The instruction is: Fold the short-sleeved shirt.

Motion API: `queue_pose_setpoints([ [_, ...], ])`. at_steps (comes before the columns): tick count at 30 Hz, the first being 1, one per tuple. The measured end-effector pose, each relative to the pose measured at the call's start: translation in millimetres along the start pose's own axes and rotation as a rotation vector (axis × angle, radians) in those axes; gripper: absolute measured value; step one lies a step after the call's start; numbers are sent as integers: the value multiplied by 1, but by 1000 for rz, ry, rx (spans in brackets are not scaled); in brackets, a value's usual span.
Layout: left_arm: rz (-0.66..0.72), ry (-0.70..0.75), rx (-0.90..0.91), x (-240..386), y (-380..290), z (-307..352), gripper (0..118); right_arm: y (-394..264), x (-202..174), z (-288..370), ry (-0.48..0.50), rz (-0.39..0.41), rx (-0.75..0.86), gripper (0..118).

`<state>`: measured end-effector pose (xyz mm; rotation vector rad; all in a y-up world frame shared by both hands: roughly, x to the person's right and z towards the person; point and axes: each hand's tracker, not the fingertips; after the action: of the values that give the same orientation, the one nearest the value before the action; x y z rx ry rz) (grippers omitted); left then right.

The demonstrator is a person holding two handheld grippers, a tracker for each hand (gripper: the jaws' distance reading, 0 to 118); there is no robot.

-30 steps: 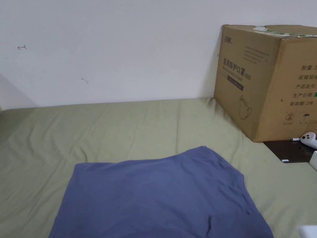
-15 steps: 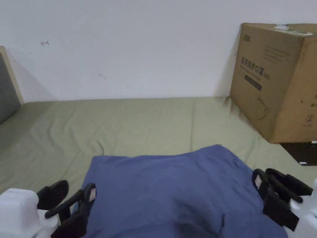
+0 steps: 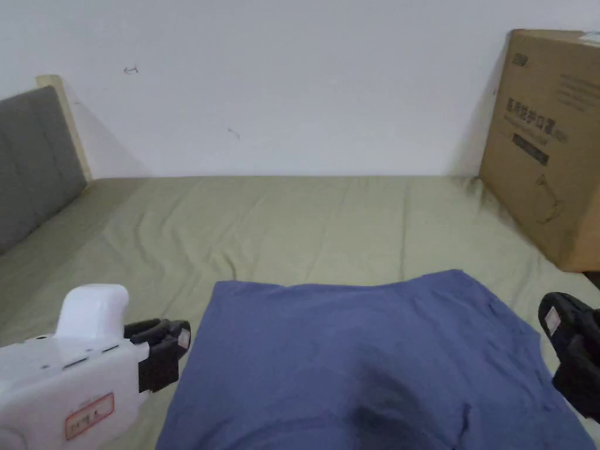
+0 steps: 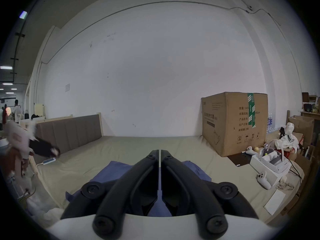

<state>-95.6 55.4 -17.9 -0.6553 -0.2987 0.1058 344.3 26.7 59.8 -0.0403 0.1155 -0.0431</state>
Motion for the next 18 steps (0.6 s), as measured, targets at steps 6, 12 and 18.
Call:
queue_pose_setpoints([
  [6, 8, 79, -419, -68, -59, -73, 76, -16, 0, -8, 44, 36, -116, 5],
  [12, 53, 101, -403, -105, -103, -110, 118, -28, -12, -18, 99, 55, -193, 5],
  [18, -34, 49, -418, -99, -120, -130, 107, -35, -20, -26, 126, 83, -245, 5],
])
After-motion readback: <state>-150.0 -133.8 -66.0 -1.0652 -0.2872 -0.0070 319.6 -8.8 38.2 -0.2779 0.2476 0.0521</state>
